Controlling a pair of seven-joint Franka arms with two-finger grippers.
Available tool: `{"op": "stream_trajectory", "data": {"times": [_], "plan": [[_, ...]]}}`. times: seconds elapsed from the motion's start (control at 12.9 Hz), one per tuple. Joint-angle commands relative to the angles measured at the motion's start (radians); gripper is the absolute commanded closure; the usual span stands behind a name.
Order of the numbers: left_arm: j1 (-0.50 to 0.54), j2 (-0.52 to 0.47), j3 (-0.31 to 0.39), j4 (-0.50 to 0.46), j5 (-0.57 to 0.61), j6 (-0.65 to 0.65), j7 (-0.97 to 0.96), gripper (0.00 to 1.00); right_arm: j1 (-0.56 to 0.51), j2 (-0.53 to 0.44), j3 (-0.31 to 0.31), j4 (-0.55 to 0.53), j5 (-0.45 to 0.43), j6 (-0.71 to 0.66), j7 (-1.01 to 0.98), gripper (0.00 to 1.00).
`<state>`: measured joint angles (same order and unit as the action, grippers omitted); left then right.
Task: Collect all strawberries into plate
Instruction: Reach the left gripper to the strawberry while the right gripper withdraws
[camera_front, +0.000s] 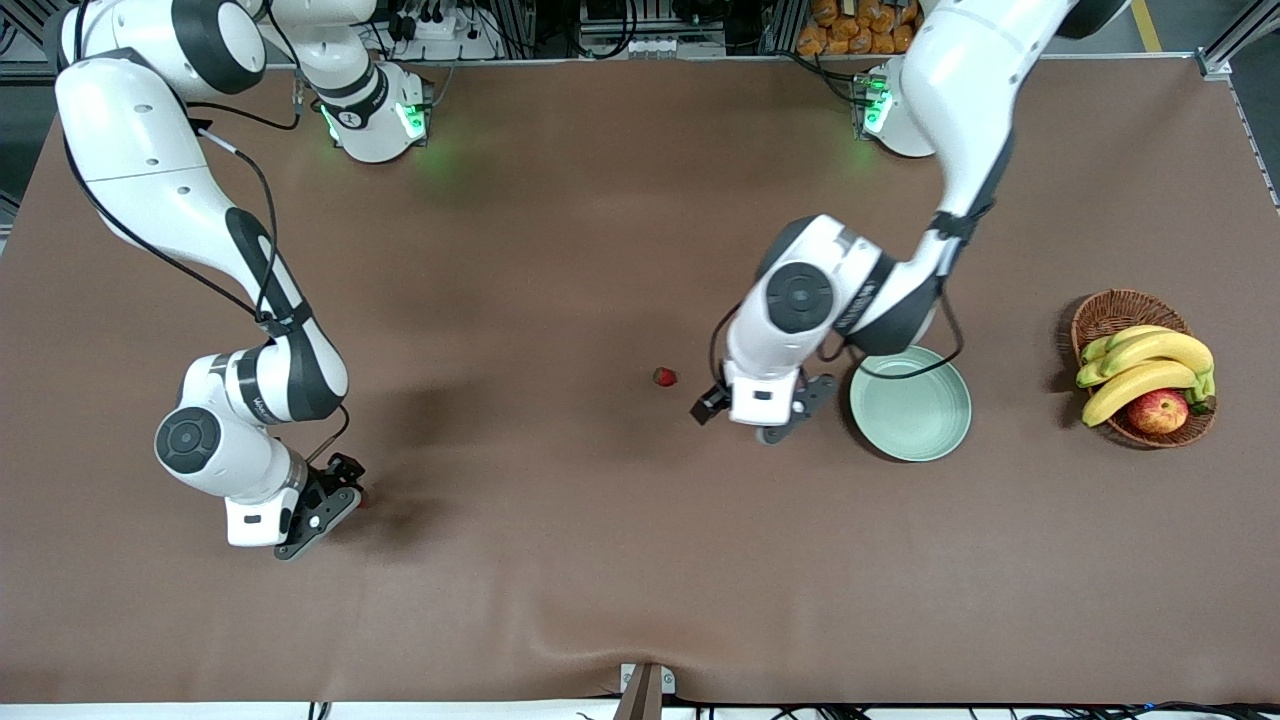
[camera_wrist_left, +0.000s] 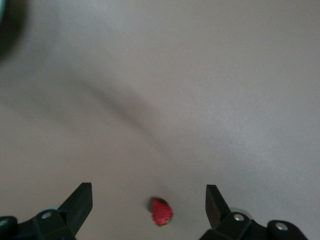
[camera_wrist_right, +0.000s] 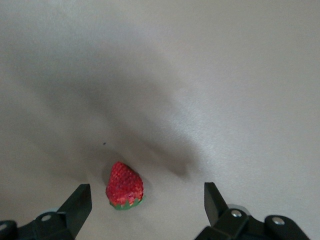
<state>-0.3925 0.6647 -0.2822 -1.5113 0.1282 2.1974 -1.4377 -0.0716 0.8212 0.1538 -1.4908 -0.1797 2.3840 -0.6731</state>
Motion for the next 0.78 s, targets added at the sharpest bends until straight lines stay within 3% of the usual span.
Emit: {"op": "stream_trajectory", "data": {"times": [0.0, 0.08, 0.23, 0.62, 0.7], "plan": [[-0.064, 0.076, 0.017, 0.085, 0.056, 0.002, -0.130, 0.00, -0.016, 0.006, 0.016, -0.011, -0.006, 0.014, -0.029, 0.00], [-0.078, 0.085, 0.017, 0.085, 0.056, 0.010, -0.171, 0.08, -0.014, 0.006, 0.016, -0.012, -0.006, 0.012, -0.028, 0.00], [-0.113, 0.107, 0.034, 0.085, 0.056, 0.048, -0.272, 0.08, -0.013, 0.006, 0.018, -0.014, -0.004, 0.012, -0.029, 0.00], [-0.272, 0.170, 0.156, 0.082, 0.070, 0.077, -0.437, 0.10, -0.010, 0.006, 0.021, -0.014, -0.004, 0.012, -0.029, 0.00], [-0.273, 0.182, 0.156, 0.082, 0.070, 0.077, -0.441, 0.11, -0.011, 0.006, 0.021, -0.014, -0.004, 0.012, -0.028, 0.09]]}}
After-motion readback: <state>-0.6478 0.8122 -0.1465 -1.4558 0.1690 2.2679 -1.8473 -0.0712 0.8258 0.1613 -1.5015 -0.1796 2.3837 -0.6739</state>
